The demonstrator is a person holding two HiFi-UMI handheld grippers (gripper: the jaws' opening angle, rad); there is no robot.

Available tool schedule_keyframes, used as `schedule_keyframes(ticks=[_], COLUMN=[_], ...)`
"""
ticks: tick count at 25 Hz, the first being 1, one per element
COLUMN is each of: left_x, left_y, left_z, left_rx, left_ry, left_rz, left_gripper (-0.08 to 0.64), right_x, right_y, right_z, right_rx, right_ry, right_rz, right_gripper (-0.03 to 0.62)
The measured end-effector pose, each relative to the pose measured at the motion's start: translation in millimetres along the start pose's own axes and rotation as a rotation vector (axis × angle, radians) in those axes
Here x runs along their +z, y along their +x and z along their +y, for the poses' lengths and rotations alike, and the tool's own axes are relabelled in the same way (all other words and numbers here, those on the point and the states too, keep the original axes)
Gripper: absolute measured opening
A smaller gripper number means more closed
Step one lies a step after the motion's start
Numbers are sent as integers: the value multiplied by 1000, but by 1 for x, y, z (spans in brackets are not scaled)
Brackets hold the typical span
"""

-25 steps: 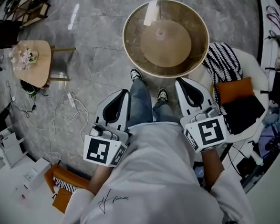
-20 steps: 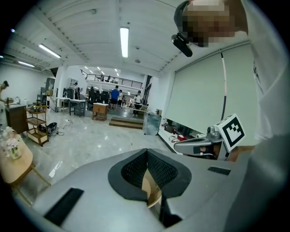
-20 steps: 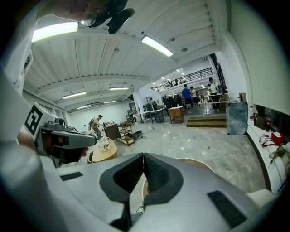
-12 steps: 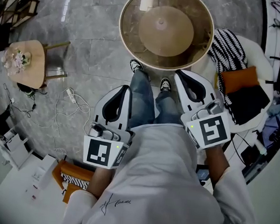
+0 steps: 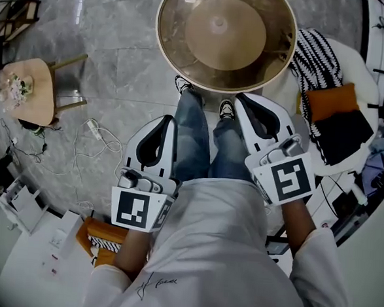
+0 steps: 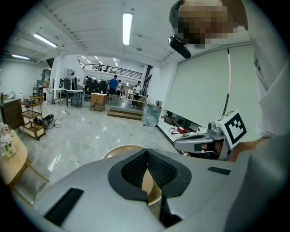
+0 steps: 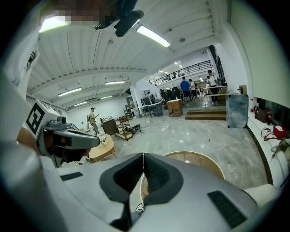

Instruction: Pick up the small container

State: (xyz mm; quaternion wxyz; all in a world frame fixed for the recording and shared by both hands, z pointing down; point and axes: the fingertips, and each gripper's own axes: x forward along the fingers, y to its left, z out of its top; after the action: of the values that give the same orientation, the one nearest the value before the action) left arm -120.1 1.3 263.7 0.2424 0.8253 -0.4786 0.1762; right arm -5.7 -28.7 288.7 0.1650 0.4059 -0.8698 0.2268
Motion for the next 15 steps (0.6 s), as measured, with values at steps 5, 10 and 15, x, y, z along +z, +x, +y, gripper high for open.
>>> schedule_keyframes(ticks=[5,10,15], left_x=[-6,-12,-25], left_y=[16,31,46], left_z=[7,16,27], left_rx=[-22,-46,-52], left_ry=[-6,-4,-20], left_rz=[20,35,54], left_gripper=[15,15,15], right_x=[-13,-20,-35], right_y=[14,28,43], right_z=[-8,-18,-31], right_rx=[-16,-28,-47], right_ry=[31,28,45], right_rz=[32,32,46], right_gripper=[17,17,17])
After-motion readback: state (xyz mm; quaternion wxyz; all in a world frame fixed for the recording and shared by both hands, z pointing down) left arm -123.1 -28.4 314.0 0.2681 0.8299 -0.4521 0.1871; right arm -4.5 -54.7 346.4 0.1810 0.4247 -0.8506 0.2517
